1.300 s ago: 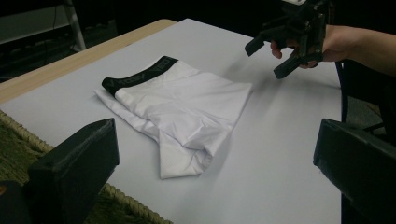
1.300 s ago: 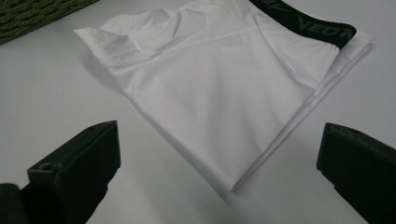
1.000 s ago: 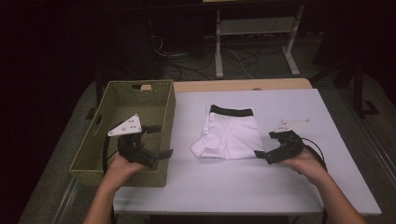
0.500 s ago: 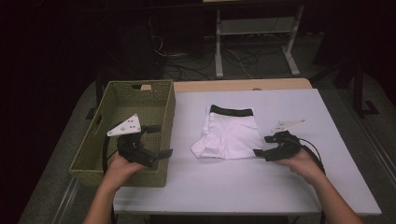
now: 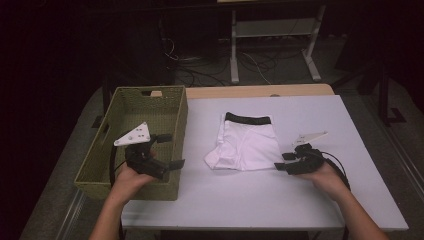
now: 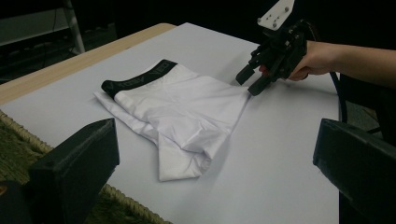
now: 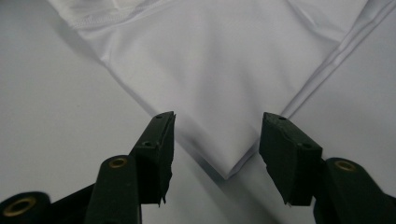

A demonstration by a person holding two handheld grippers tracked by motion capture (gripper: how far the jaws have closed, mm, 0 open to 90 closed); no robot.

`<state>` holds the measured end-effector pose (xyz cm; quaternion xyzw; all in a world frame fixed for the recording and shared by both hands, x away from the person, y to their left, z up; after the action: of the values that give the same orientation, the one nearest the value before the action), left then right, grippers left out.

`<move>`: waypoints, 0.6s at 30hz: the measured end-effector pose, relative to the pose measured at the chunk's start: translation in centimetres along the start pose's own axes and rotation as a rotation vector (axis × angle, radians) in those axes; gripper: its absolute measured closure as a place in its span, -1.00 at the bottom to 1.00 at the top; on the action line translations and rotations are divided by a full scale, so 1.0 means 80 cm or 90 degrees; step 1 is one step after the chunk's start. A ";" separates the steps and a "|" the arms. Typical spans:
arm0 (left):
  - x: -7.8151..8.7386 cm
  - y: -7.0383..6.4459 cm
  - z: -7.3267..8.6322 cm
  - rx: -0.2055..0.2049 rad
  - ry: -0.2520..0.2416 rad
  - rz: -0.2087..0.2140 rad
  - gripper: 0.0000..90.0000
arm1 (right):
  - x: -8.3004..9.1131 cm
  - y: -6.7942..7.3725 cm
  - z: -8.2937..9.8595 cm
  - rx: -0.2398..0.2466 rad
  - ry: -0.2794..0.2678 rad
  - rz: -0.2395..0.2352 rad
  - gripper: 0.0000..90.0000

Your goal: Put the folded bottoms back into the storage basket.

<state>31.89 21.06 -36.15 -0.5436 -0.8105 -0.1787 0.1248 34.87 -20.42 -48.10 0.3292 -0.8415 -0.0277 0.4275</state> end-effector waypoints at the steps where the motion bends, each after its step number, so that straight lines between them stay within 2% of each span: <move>1: 0.000 0.000 0.000 0.000 0.000 0.000 -0.99 | -0.001 0.000 0.001 0.001 0.004 0.001 0.01; 10: 0.000 0.000 0.000 0.003 -0.001 0.000 -0.99 | -0.005 0.001 0.005 0.020 0.017 0.023 0.11; 11: 0.000 0.000 0.000 0.003 -0.001 -0.001 -0.99 | -0.007 0.002 0.006 0.031 0.024 0.035 0.15; 13: 0.000 0.000 0.000 0.003 -0.001 -0.001 -0.99 | -0.008 0.002 0.007 0.037 0.025 0.041 0.18; 14: 0.000 0.000 0.000 0.003 -0.001 0.000 -0.99 | -0.008 0.003 0.007 0.040 0.025 0.046 0.21; 15: 0.000 0.000 0.000 0.002 -0.001 0.000 -0.99 | -0.008 0.002 0.007 0.047 0.023 0.057 0.33; 17: 0.000 0.000 0.000 0.001 -0.001 -0.001 -0.99 | -0.008 0.001 0.007 0.053 0.022 0.061 0.36; 18: 0.000 0.000 0.000 0.002 -0.001 -0.002 -0.98 | -0.008 0.001 0.007 0.058 0.022 0.065 0.44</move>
<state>31.90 21.09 -36.16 -0.5425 -0.8115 -0.1773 0.1250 34.68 -20.12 -48.85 0.3053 -0.8501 0.0378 0.4273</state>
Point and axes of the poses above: each handheld gripper's, and its own axes: x roughly backward along the jaws, z roughly out of its underside, y roughly to its left, the point moved 4 cm from there along -x, roughly forward along the jaws, and after that the axes turned 15 degrees about -x, right-handed, at the moved point
